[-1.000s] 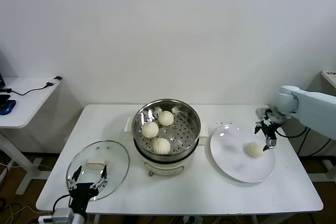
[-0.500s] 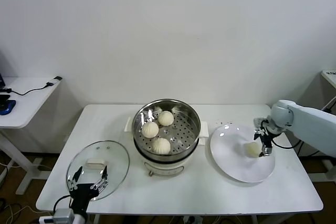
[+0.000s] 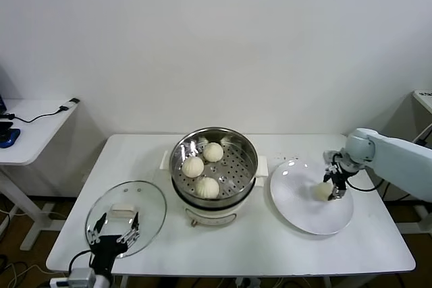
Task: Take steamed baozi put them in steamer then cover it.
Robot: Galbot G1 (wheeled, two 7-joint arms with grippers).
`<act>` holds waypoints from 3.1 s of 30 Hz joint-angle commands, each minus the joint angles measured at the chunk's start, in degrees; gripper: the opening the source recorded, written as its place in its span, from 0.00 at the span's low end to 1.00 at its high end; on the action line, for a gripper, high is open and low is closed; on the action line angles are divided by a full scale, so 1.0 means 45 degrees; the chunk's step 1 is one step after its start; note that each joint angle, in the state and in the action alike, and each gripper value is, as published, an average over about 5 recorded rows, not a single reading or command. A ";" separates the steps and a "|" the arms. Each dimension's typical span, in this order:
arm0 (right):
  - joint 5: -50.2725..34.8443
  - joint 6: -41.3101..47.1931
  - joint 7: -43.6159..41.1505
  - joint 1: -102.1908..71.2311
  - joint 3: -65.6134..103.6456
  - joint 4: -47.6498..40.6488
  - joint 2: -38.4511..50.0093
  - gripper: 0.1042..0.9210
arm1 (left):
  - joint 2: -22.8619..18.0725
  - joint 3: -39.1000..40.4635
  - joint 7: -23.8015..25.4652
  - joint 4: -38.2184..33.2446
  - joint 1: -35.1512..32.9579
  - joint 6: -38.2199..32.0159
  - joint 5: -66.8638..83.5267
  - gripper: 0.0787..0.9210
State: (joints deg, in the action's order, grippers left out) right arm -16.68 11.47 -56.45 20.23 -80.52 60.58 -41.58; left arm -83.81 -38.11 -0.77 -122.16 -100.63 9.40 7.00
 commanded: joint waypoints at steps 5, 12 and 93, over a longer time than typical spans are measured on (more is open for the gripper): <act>-0.5769 0.0321 -0.0581 0.9386 -0.6415 0.3388 -0.1725 0.67 | 0.0018 0.0106 0.0002 -0.0172 0.0032 0.0040 0.0000 0.88; -0.9528 0.1985 0.1311 1.1682 -0.6146 0.6391 -0.3260 0.67 | 0.0032 0.0181 -0.0030 -0.0306 0.0034 0.0039 0.0001 0.88; -0.3820 -0.1508 1.2559 -1.8804 2.4792 0.8194 0.1255 0.88 | 0.0650 -0.0379 0.0232 0.0123 0.1476 -0.0183 0.0939 0.88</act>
State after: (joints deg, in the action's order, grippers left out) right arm -48.03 14.52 -10.41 -1.21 -32.31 87.91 -38.62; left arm -81.72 -39.71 0.47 -123.16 -96.02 10.34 9.99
